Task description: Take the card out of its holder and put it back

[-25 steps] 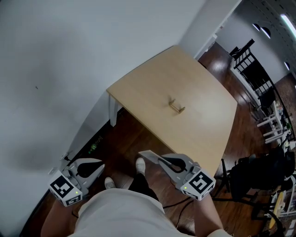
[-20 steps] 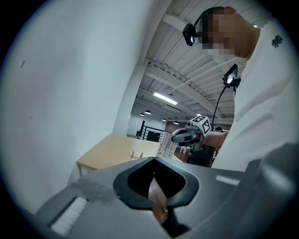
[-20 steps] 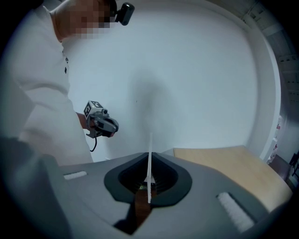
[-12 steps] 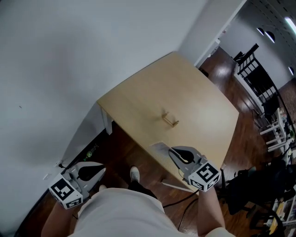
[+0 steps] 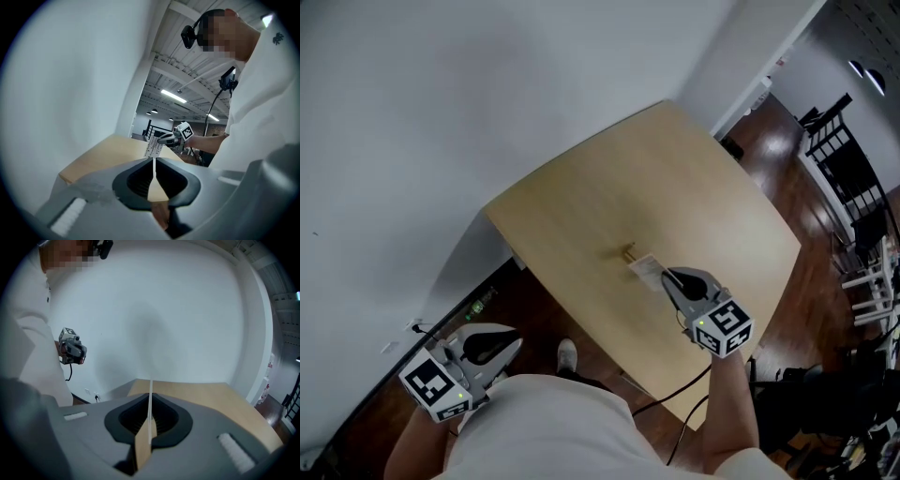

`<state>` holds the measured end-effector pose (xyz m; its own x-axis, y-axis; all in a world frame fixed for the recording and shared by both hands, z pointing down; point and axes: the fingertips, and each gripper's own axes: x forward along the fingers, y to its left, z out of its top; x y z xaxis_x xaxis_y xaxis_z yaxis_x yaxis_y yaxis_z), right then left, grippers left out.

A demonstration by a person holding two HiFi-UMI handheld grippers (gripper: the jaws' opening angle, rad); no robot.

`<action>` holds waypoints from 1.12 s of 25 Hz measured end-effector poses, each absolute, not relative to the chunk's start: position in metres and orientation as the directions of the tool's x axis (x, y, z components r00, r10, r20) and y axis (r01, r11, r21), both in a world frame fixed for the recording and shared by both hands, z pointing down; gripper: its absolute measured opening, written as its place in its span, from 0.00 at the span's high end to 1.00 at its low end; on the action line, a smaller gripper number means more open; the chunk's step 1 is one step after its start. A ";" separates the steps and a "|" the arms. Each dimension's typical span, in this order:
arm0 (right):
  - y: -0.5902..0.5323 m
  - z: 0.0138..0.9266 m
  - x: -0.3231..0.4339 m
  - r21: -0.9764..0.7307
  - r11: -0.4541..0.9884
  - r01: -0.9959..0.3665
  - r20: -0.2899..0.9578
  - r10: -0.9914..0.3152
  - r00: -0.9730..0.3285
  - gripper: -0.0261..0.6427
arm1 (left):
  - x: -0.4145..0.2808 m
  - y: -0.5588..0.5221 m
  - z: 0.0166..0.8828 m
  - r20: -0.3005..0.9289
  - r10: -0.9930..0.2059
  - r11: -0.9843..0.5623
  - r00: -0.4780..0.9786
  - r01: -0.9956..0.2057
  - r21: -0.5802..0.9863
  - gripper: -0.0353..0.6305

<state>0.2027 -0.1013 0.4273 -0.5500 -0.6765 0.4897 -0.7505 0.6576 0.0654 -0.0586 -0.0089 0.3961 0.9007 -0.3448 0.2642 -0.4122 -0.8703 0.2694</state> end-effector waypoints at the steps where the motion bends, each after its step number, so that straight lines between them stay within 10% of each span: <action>1: -0.110 0.433 0.210 0.061 0.659 -0.749 0.493 -0.673 -0.552 0.93 | -0.054 -0.013 0.396 0.268 -0.354 -0.865 0.896 -0.423 0.270 0.91; 28: -0.201 0.523 0.269 -0.078 0.704 -0.706 0.535 -0.568 -0.625 0.93 | 0.013 -0.054 0.414 0.364 -0.436 -0.788 0.823 -0.544 0.288 0.91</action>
<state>0.2687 -0.2013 0.5230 -0.6255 -0.5678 0.5351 -0.7060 0.7039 -0.0782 0.0131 -0.0545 0.4139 0.8233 -0.4358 0.3636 -0.5442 -0.7880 0.2879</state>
